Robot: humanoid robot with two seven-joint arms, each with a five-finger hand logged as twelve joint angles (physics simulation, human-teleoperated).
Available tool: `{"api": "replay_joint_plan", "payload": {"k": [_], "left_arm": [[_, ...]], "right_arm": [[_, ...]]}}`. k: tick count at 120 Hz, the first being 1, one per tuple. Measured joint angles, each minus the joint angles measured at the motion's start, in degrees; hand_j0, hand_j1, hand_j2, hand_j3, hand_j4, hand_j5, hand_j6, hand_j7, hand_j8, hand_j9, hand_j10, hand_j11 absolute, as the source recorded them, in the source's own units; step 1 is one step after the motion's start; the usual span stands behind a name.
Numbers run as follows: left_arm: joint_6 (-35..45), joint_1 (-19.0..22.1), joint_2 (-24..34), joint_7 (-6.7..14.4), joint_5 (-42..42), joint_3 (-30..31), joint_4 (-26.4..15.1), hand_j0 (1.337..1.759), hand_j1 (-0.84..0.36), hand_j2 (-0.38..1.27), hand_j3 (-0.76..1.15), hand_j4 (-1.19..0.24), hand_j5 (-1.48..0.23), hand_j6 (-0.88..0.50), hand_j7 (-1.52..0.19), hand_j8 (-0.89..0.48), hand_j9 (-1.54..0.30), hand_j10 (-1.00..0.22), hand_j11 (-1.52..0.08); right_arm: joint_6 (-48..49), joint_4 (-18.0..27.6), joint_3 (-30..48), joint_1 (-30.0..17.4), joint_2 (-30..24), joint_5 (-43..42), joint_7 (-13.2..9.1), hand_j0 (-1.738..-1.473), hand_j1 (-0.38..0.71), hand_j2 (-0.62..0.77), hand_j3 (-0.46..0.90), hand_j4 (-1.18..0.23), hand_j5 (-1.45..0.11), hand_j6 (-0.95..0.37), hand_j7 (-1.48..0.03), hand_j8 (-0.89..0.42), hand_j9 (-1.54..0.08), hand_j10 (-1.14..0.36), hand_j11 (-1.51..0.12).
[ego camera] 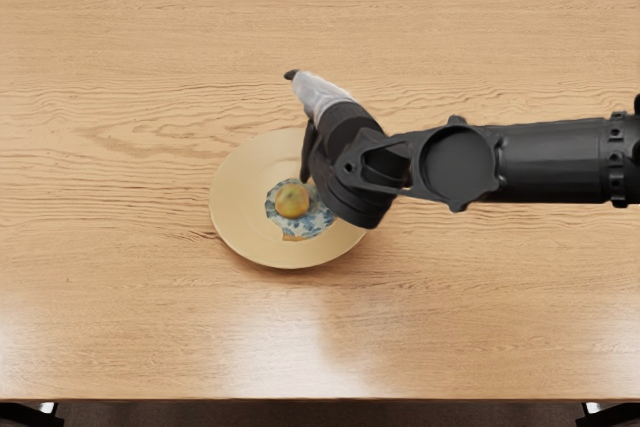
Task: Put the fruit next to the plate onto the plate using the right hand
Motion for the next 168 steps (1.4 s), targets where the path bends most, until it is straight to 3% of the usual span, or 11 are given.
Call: {"api": "replay_joint_plan", "payload": {"k": [14,39,45,56,83,112,125,142,168], "left_arm": [[0.0,0.0,0.0,0.0,0.0,0.0,0.0,1.658,0.35,0.00,0.00,0.00,0.00,0.00,0.00,0.00,0.00,0.00,0.00],[0.0,0.0,0.0,0.0,0.0,0.0,0.0,1.658,0.35,0.00,0.00,0.00,0.00,0.00,0.00,0.00,0.00,0.00,0.00],[0.0,0.0,0.0,0.0,0.0,0.0,0.0,1.658,0.35,0.00,0.00,0.00,0.00,0.00,0.00,0.00,0.00,0.00,0.00],[0.0,0.0,0.0,0.0,0.0,0.0,0.0,1.658,0.35,0.00,0.00,0.00,0.00,0.00,0.00,0.00,0.00,0.00,0.00],[0.0,0.0,0.0,0.0,0.0,0.0,0.0,1.658,0.35,0.00,0.00,0.00,0.00,0.00,0.00,0.00,0.00,0.00,0.00],[0.0,0.0,0.0,0.0,0.0,0.0,0.0,1.658,0.35,0.00,0.00,0.00,0.00,0.00,0.00,0.00,0.00,0.00,0.00],[0.0,0.0,0.0,0.0,0.0,0.0,0.0,1.658,0.35,0.00,0.00,0.00,0.00,0.00,0.00,0.00,0.00,0.00,0.00],[0.0,0.0,0.0,0.0,0.0,0.0,0.0,1.658,0.35,0.00,0.00,0.00,0.00,0.00,0.00,0.00,0.00,0.00,0.00],[0.0,0.0,0.0,0.0,0.0,0.0,0.0,1.658,0.35,0.00,0.00,0.00,0.00,0.00,0.00,0.00,0.00,0.00,0.00]], "right_arm": [[0.0,0.6,5.2,-3.5,-0.7,-0.1,0.0,-1.658,-0.28,0.01,0.00,-0.06,-0.08,-0.06,-0.08,-0.05,-0.08,-0.05,-0.08],[0.0,3.6,15.0,-10.5,-6.7,-0.1,0.0,-1.658,-0.31,0.00,0.00,-0.04,-0.05,-0.04,-0.05,-0.03,-0.05,-0.03,-0.05],[0.0,4.4,17.0,-12.1,-8.4,-0.1,1.1,-1.658,-0.31,0.00,0.00,-0.03,-0.04,-0.03,-0.04,-0.03,-0.04,-0.03,-0.04],[0.0,5.8,19.6,-14.4,-11.0,0.0,6.3,-1.658,-0.32,0.00,0.00,-0.03,-0.04,-0.03,-0.04,-0.03,-0.04,-0.03,-0.04],[0.0,8.8,27.5,-24.4,-17.0,0.0,23.1,-1.658,-0.32,0.00,0.00,-0.02,-0.03,-0.02,-0.03,-0.02,-0.03,-0.02,-0.03],[0.7,12.4,29.7,-34.0,-25.0,0.0,37.0,-1.658,-0.33,0.00,0.00,-0.02,-0.02,-0.02,-0.02,-0.02,-0.02,-0.02,-0.02],[11.3,13.1,34.9,-40.4,-30.0,0.0,42.6,-1.658,-0.33,0.00,0.00,-0.02,-0.02,-0.02,-0.02,-0.02,-0.02,-0.02,-0.02],[24.5,12.9,39.9,-45.8,-33.4,0.1,48.2,-1.658,-0.33,0.00,0.00,-0.02,-0.02,-0.02,-0.02,-0.02,-0.02,-0.02,-0.02],[50.9,7.5,51.8,-53.8,-36.1,0.4,57.5,-1.658,-0.33,0.00,0.00,-0.02,-0.02,-0.02,-0.02,-0.02,-0.02,-0.02,-0.02]]}}
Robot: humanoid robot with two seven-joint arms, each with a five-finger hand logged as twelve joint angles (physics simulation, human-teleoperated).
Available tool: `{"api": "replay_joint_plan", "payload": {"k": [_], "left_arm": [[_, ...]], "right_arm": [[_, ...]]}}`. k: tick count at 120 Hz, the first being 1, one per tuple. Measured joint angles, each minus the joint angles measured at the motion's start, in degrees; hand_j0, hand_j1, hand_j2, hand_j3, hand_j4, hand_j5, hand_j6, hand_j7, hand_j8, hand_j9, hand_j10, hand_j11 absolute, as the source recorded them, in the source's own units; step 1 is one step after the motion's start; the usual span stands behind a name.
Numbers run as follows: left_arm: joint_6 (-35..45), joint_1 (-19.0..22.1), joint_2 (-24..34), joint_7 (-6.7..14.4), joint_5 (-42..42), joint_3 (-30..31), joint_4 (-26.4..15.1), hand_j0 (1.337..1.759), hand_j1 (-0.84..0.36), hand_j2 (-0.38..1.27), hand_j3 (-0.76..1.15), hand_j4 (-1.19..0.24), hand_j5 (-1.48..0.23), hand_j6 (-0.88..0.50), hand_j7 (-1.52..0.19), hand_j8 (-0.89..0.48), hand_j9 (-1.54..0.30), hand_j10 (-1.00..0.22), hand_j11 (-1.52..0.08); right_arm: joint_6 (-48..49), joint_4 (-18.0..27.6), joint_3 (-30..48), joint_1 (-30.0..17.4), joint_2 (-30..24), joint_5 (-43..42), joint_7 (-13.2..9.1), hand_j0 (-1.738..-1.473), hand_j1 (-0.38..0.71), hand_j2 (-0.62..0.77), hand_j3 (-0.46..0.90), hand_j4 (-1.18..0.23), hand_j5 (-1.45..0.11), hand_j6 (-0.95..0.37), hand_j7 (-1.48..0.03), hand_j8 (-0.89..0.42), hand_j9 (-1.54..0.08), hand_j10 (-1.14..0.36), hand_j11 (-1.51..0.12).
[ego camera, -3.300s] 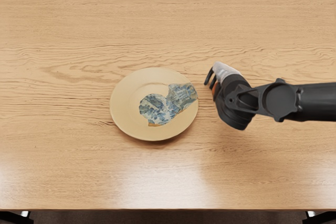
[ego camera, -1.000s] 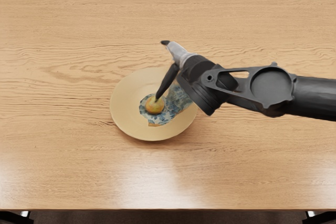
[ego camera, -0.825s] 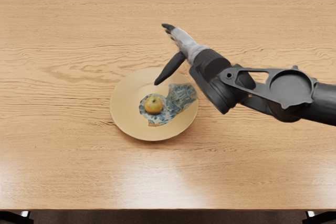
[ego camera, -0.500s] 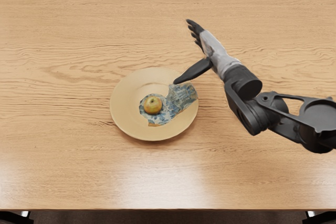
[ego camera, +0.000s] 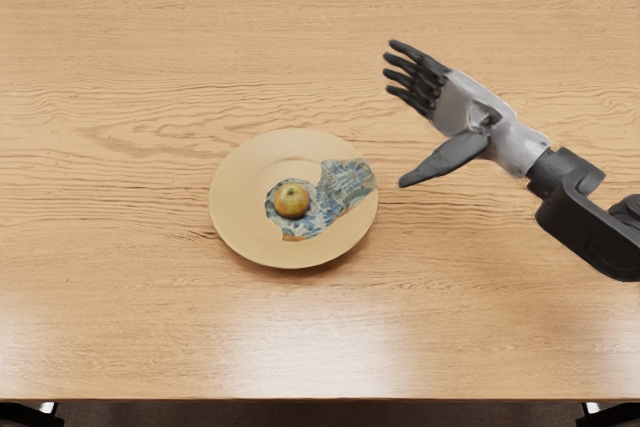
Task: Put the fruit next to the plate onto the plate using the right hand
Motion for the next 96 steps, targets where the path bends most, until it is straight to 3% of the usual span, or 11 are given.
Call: {"api": "replay_joint_plan", "payload": {"k": [11,27,53,96], "left_arm": [[0.0,0.0,0.0,0.0,0.0,0.0,0.0,1.658,0.35,0.00,0.00,0.00,0.00,0.00,0.00,0.00,0.00,0.00,0.00],[0.0,0.0,0.0,0.0,0.0,0.0,0.0,1.658,0.35,0.00,0.00,0.00,0.00,0.00,0.00,0.00,0.00,0.00,0.00],[0.0,0.0,0.0,0.0,0.0,0.0,0.0,1.658,0.35,0.00,0.00,0.00,0.00,0.00,0.00,0.00,0.00,0.00,0.00],[0.0,0.4,0.0,0.0,0.0,0.0,-0.1,1.658,0.35,0.00,0.00,0.00,0.00,0.00,0.00,0.00,0.00,0.00,0.00]], "right_arm": [[6.8,-5.1,1.0,-0.8,0.2,0.1,2.2,-1.658,-0.33,0.00,0.00,-0.02,-0.02,-0.02,-0.02,-0.02,-0.02,-0.02,-0.02],[12.1,-10.5,1.5,-2.2,0.6,0.3,3.3,-1.658,-0.33,0.00,0.00,-0.02,-0.02,-0.02,-0.02,-0.02,-0.02,-0.02,-0.02],[18.2,-13.9,1.9,-4.8,-4.8,2.4,3.8,-1.658,-0.33,0.00,0.00,-0.02,-0.02,-0.02,-0.02,-0.02,-0.02,-0.02,-0.02],[19.0,-16.5,2.1,-5.4,-8.4,6.0,4.0,-1.658,-0.33,0.00,0.00,-0.02,-0.02,-0.02,-0.02,-0.02,-0.02,-0.02,-0.02]]}}
